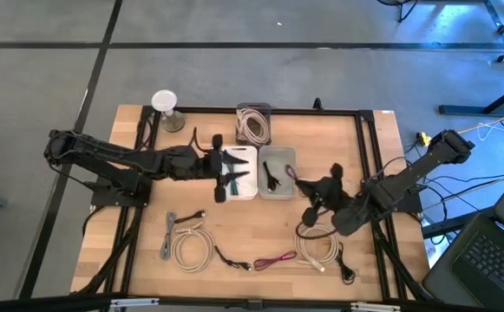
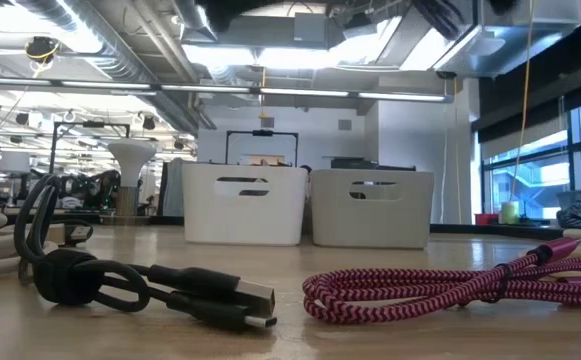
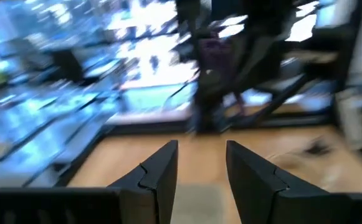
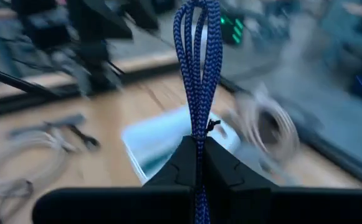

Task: Pick & Place USB Port
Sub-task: Put the purple and black charger cable into the white bin

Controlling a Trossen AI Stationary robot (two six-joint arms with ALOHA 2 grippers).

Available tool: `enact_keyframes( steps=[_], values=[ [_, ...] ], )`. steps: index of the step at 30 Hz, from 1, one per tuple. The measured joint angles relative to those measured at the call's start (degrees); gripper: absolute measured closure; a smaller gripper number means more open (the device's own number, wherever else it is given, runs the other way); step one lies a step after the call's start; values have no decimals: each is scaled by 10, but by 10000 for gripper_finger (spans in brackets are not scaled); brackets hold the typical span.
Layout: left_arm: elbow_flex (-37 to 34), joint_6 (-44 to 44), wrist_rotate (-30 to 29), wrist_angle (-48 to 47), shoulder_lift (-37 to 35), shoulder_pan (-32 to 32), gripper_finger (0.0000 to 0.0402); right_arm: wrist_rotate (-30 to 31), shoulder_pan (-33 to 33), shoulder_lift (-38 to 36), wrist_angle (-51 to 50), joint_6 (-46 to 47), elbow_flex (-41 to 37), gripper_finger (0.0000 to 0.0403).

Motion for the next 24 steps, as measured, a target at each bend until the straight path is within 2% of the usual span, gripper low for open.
enact_keyframes(
  steps=[4,8,12,19,24],
  values=[
    [0,1,71,50,0,0,274,-67,-14,5,178,-184,0,397],
    [0,1,106,74,0,0,274,-119,-29,21,278,-273,1,397],
    [0,2,136,91,6,0,274,-154,-61,48,321,-304,1,397],
    [0,6,138,101,26,1,274,-264,-119,80,397,-319,1,397],
    [0,12,137,109,25,2,274,-280,-134,88,409,-318,1,397]
  ],
)
